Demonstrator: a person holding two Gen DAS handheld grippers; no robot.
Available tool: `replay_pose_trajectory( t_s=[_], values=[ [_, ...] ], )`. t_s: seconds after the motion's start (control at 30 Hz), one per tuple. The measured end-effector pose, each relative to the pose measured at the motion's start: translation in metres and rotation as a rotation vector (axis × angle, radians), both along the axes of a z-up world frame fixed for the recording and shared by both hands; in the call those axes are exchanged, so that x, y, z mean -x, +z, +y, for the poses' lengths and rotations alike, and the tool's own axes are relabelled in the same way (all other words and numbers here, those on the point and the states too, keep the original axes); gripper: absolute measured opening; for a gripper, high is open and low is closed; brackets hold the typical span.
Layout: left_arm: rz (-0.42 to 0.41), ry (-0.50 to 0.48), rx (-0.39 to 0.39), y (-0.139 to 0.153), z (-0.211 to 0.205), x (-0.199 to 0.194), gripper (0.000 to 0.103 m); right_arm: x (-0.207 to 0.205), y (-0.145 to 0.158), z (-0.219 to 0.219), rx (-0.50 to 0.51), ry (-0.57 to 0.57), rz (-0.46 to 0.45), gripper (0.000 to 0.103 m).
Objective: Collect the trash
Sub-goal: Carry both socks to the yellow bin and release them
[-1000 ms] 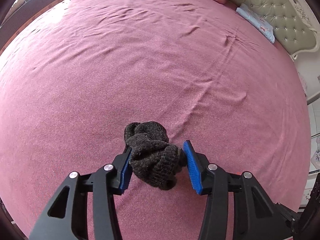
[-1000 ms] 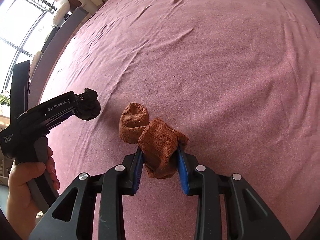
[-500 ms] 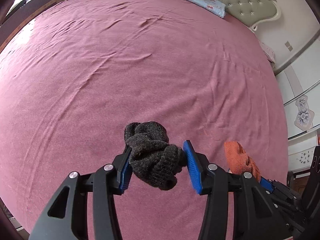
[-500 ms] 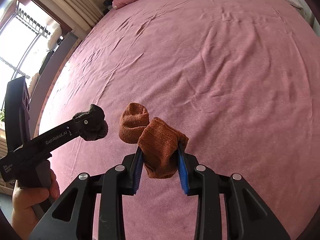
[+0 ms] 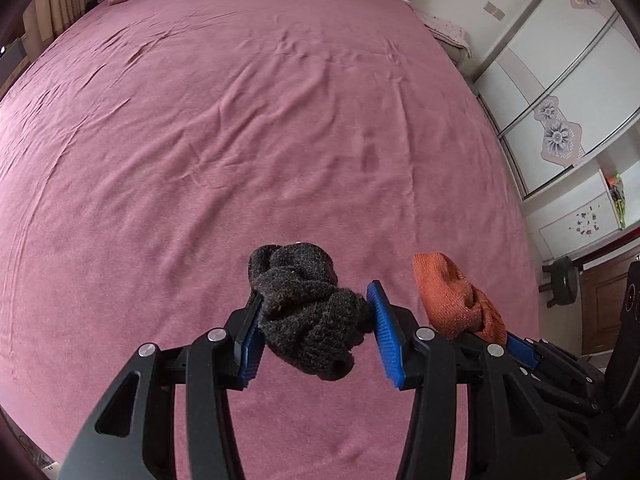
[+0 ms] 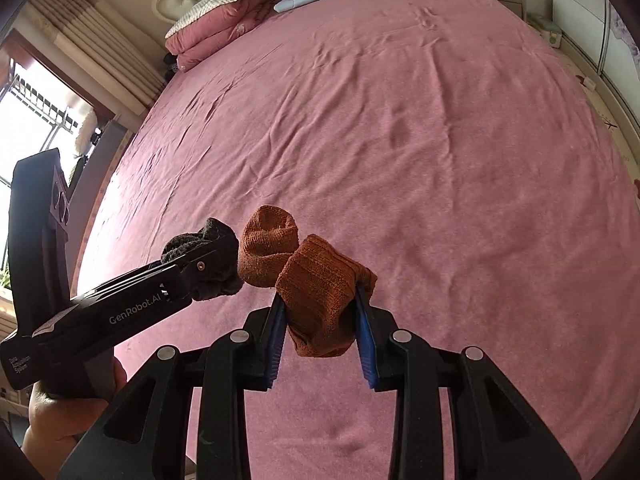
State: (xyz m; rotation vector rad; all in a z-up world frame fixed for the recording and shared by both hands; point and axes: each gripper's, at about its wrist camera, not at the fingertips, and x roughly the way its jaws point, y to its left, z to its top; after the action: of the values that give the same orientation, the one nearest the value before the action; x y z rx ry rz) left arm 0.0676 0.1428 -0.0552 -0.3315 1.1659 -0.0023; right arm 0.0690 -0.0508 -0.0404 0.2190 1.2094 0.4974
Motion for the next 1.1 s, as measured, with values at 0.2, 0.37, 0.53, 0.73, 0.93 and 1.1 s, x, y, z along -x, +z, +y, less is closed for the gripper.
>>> replay_pose_trajectory(
  t_s=[0.2,0.37,0.53,0.73,0.93,1.1],
  values=[
    [0.006,-0.134,0.013,0.006,-0.106,-0.012,0.048,0.006,0.004,-0.099,0.012,-0.120,0.000,0.031],
    [0.007,-0.250,0.007,0.008,-0.194,-0.027,0.048,0.005,-0.004,-0.183,0.009,-0.238,0.020,0.031],
    [0.024,-0.387,-0.010,0.000,-0.284,-0.043,0.048,0.009,-0.014,-0.272,0.001,-0.378,0.032,0.031],
    [0.051,-0.534,-0.001,-0.018,-0.391,-0.054,0.048,0.022,-0.030,-0.371,0.005,-0.541,0.050,0.031],
    [0.069,-0.670,0.009,-0.034,-0.492,-0.059,0.048,0.038,-0.042,-0.453,0.024,-0.676,0.064,0.031],
    [0.083,-0.781,0.012,-0.047,-0.563,-0.062,0.048,0.049,-0.056,-0.507,0.034,-0.777,0.079,0.031]
  ],
)
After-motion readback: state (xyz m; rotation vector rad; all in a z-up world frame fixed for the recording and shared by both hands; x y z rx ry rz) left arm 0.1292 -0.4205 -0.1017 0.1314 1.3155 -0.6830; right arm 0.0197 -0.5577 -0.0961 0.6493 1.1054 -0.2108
